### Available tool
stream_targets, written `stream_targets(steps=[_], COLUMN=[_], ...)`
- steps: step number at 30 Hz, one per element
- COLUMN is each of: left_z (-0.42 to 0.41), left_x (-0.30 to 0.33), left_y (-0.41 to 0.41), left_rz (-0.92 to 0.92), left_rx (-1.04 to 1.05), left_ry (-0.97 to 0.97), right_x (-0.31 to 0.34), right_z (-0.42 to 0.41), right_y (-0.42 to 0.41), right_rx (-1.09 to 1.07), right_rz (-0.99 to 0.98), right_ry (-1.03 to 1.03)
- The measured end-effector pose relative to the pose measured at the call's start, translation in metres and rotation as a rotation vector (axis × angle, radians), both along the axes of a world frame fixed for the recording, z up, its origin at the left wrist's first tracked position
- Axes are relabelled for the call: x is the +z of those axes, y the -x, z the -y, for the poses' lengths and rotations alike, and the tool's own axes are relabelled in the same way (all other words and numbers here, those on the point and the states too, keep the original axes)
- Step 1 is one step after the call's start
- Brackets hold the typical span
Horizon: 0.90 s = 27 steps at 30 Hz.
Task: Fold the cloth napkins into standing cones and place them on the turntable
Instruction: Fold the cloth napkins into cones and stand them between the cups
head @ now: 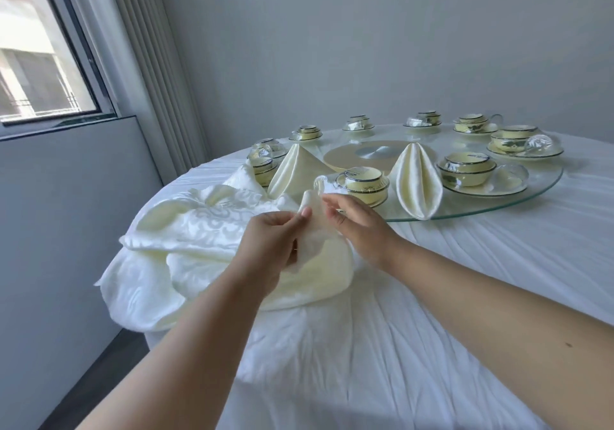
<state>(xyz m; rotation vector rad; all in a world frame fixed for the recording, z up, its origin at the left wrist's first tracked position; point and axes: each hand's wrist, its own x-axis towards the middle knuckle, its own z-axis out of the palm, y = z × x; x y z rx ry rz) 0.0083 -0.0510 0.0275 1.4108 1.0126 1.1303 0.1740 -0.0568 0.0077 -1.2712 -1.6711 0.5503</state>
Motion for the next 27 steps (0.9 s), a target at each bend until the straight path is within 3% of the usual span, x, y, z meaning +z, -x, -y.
stream_targets(steps=[4,6,12,15,18,20,23,27], left_z=[0.022,0.029,0.032,0.026,0.023,0.020,0.012,0.000], left_x=[0.002,0.001,0.004,-0.001,-0.006,-0.010,-0.020,-0.030], left_y=[-0.010,-0.014,-0.010,-0.001,0.001,-0.005,-0.022,-0.038], left_rz=[0.220,0.231,-0.006,-0.216,-0.626,-0.772,-0.938,-1.071], left_rx=[-0.238,-0.286,-0.023,0.120,0.216,0.153,0.031,-0.018], left_ry=[0.186,0.205,-0.060,-0.235,-0.419,-0.457,-0.423,-0.333], right_x=[-0.001,-0.004,0.001,0.004,0.017,0.032,0.049,0.023], right_z=[0.023,0.034,0.080,0.098,0.116,0.123,0.108,0.071], right_y=[-0.007,-0.016,-0.073,-0.127,-0.173,-0.181,-0.161,-0.122], right_rx=[0.084,0.036,-0.187,-0.420,-0.809,-1.000,-0.882,-0.539], right_rz=[-0.165,-0.196,-0.334,-0.156,0.292,0.554,0.612,0.755], right_ry=[0.061,0.032,0.011,0.154,0.374,0.330,0.176,0.490])
